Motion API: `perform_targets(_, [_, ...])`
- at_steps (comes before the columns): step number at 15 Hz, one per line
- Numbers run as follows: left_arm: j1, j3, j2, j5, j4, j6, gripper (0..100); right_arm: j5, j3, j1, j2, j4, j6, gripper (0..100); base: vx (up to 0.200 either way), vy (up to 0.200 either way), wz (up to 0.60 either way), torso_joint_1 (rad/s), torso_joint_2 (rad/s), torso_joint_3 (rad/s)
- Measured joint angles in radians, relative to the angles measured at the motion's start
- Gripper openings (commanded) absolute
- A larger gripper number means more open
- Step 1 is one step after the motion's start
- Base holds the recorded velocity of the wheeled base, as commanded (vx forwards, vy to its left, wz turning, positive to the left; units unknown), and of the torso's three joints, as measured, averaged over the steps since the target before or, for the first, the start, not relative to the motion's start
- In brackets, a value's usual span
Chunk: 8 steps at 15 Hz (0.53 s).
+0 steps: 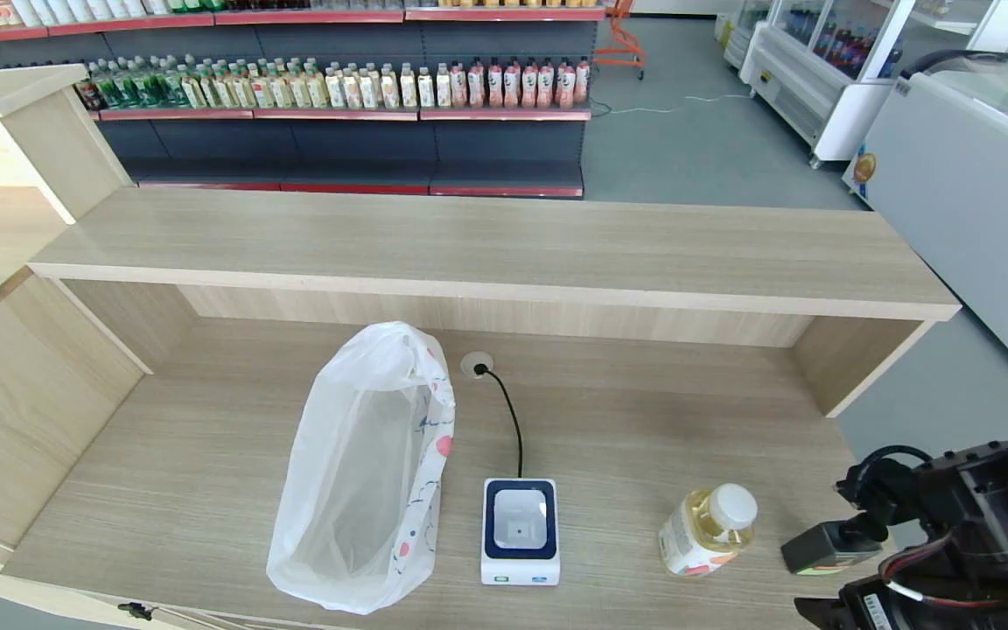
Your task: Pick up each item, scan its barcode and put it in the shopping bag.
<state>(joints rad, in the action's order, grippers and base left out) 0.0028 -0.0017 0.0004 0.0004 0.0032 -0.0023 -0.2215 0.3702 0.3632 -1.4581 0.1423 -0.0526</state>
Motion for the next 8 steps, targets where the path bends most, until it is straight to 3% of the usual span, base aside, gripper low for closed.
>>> perform_targets(4, [0.0,0.0,0.0,0.0,0.0,0.0,100,-0.039,-0.009,0.117,-0.195,0.228,-0.107,100,0.0,0.0,0.0,0.0,0.0,0.0])
perform_targets(8, [0.0,0.0,0.0,0.0,0.0,0.0,100,-0.069,-0.003,0.186,-0.349,0.457,-0.126,100,0.0,0.0,0.0,0.0,0.0,0.0])
